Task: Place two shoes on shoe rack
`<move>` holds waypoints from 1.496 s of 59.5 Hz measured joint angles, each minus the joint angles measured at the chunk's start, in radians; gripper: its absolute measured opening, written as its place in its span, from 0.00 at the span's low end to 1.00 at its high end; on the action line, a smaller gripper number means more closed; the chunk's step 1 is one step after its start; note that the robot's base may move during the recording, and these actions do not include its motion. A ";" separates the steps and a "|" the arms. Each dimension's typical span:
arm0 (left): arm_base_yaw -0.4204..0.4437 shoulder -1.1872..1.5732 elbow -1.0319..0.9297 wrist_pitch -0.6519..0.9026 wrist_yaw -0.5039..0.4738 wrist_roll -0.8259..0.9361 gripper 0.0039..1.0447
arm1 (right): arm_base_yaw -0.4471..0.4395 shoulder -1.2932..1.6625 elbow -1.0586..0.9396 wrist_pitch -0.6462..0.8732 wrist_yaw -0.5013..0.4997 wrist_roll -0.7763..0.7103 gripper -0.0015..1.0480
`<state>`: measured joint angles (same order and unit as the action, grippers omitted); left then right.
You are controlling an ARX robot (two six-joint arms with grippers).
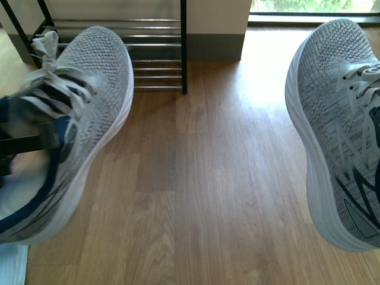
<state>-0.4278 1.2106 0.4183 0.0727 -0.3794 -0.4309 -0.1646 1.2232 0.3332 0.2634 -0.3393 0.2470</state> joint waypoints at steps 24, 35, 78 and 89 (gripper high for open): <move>-0.041 -0.417 -0.028 -0.269 -0.119 0.005 0.01 | 0.000 0.000 0.000 0.000 -0.001 0.000 0.01; -0.042 -0.417 -0.029 -0.269 -0.119 0.013 0.01 | 0.000 0.000 0.000 0.000 0.002 0.000 0.01; -0.042 -0.418 -0.029 -0.269 -0.119 0.016 0.01 | 0.000 0.000 0.000 0.000 0.002 0.000 0.01; -0.042 -0.418 -0.029 -0.269 -0.126 0.016 0.01 | 0.002 0.000 0.000 0.000 -0.009 0.000 0.01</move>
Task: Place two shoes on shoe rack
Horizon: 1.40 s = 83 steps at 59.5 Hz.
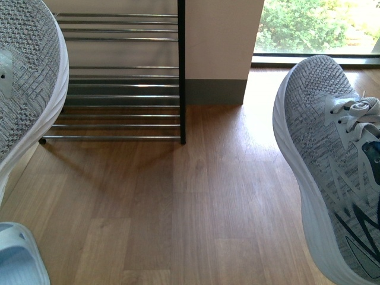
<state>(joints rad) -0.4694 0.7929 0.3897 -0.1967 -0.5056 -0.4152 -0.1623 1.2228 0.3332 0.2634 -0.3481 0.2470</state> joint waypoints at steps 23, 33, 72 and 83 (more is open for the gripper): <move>-0.002 0.000 0.000 0.000 0.010 0.000 0.01 | -0.002 0.000 0.000 0.000 0.014 0.000 0.01; -0.002 0.000 -0.001 0.000 0.007 0.000 0.01 | -0.002 0.000 0.000 -0.001 0.011 0.000 0.01; -0.002 0.001 -0.001 0.000 0.006 0.000 0.01 | -0.003 0.000 0.000 -0.001 0.010 0.000 0.01; -0.001 0.001 -0.002 0.000 0.004 0.001 0.01 | -0.002 0.000 0.000 -0.001 0.008 0.000 0.01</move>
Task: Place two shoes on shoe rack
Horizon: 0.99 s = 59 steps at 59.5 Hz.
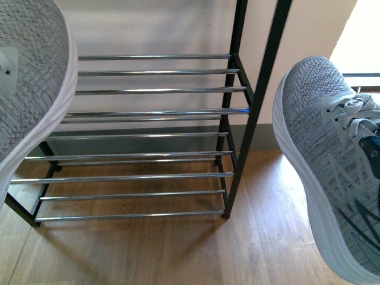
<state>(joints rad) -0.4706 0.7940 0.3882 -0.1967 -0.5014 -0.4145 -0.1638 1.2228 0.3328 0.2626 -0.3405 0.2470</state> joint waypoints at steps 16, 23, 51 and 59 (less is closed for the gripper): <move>0.001 0.001 0.000 0.000 0.002 0.000 0.01 | -0.001 0.000 -0.002 -0.002 0.011 0.002 0.01; 0.001 0.001 0.000 0.000 0.002 0.000 0.01 | -0.001 0.000 -0.002 -0.002 0.011 0.002 0.01; 0.001 0.001 0.000 0.000 0.001 0.000 0.01 | -0.001 0.000 -0.002 -0.002 0.008 0.002 0.01; 0.001 0.001 0.000 0.000 0.001 0.000 0.01 | -0.001 0.000 -0.002 -0.002 0.003 0.002 0.01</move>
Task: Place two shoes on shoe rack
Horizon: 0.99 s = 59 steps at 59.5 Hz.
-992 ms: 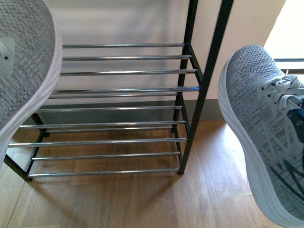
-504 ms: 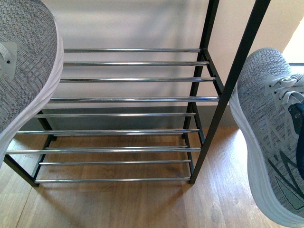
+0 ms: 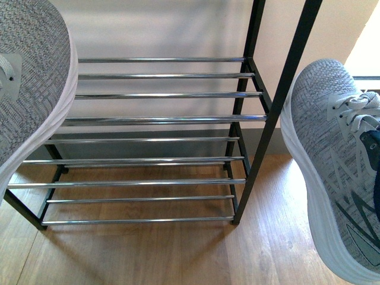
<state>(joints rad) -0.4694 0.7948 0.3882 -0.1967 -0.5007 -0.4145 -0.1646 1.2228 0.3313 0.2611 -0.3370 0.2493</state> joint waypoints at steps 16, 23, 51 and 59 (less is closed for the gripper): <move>-0.001 0.000 0.000 0.000 0.003 0.000 0.01 | 0.000 0.000 0.000 0.000 0.000 0.000 0.01; -0.001 0.000 0.000 0.000 -0.002 0.000 0.01 | 0.000 0.000 0.000 0.000 0.000 0.000 0.01; -0.001 0.000 0.000 0.000 0.002 0.000 0.01 | 0.000 0.000 0.000 0.000 0.000 0.000 0.01; -0.001 0.000 0.000 0.000 0.002 0.000 0.01 | 0.000 0.000 0.000 0.000 0.000 0.000 0.01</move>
<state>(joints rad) -0.4706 0.7948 0.3882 -0.1967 -0.4984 -0.4145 -0.1646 1.2228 0.3313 0.2615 -0.3374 0.2489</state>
